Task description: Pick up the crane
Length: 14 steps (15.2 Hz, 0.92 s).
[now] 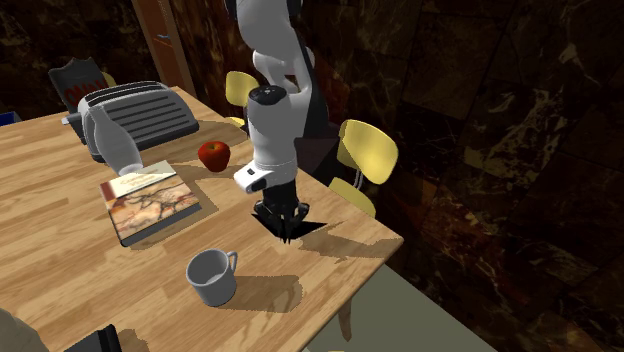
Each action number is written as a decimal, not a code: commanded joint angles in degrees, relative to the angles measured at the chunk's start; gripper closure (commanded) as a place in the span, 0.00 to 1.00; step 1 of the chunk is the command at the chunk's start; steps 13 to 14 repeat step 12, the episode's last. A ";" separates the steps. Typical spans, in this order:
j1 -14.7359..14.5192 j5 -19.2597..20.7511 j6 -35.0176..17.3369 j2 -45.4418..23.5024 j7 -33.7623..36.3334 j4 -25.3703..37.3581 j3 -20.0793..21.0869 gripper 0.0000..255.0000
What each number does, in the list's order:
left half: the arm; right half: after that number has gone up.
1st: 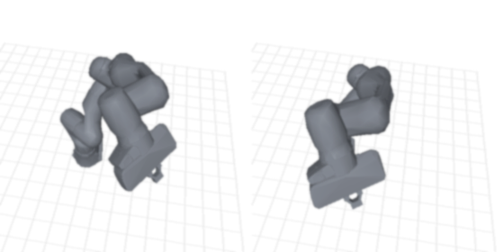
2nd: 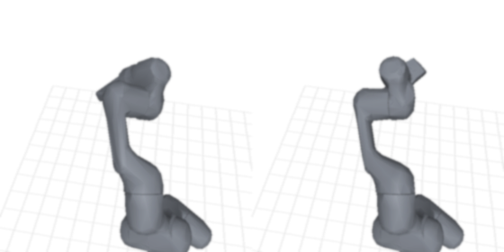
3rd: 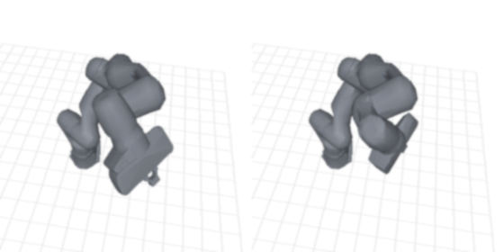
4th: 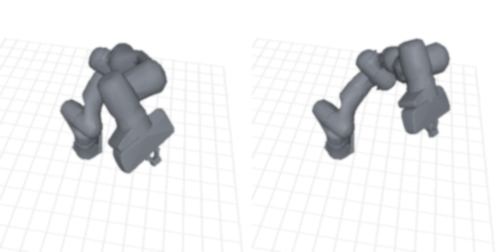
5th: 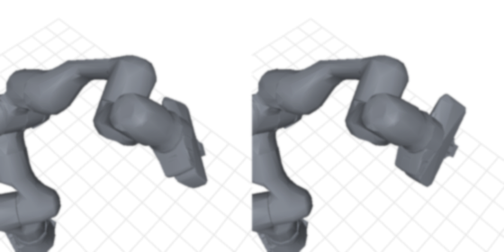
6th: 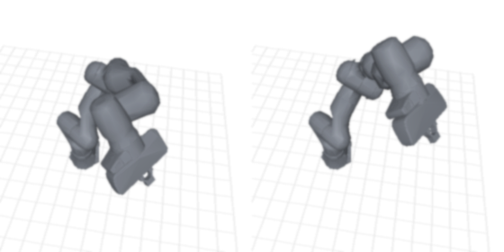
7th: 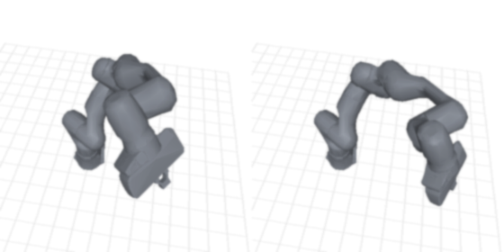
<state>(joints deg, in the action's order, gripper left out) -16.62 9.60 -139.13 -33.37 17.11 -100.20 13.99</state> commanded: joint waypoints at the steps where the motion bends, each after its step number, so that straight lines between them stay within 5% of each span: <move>1: 0.11 -0.29 1.08 1.03 -0.10 0.06 0.24 1.00; 14: 0.72 -1.62 6.29 5.07 -0.86 1.29 1.15 1.00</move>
